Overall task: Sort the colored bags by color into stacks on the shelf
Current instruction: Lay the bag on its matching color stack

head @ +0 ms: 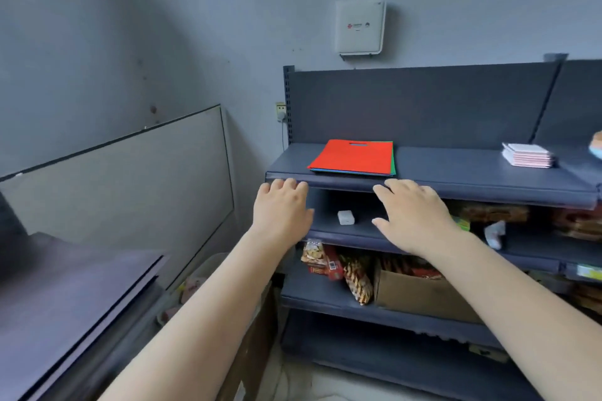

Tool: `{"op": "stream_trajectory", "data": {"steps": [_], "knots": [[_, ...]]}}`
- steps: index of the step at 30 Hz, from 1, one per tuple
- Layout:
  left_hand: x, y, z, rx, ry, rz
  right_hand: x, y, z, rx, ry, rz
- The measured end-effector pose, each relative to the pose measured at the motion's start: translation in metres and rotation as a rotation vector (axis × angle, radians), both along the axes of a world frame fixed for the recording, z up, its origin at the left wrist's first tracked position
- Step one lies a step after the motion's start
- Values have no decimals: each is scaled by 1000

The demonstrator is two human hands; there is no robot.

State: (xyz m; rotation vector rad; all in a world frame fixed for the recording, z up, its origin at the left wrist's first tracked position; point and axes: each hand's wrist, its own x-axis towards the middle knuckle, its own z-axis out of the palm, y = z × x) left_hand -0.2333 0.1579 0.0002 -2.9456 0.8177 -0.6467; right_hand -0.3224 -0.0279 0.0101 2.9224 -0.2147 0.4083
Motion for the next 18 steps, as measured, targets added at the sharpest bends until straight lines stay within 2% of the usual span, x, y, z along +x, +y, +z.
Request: {"op": "stream_trajectory", "data": {"steps": [8,18], "knots": [[107,-77,-17,28,31,-100,82,-58,-11,22,23,-125],[208,-145,-49,40,111,-98,174,-139,-45,71,84,-133]]}}
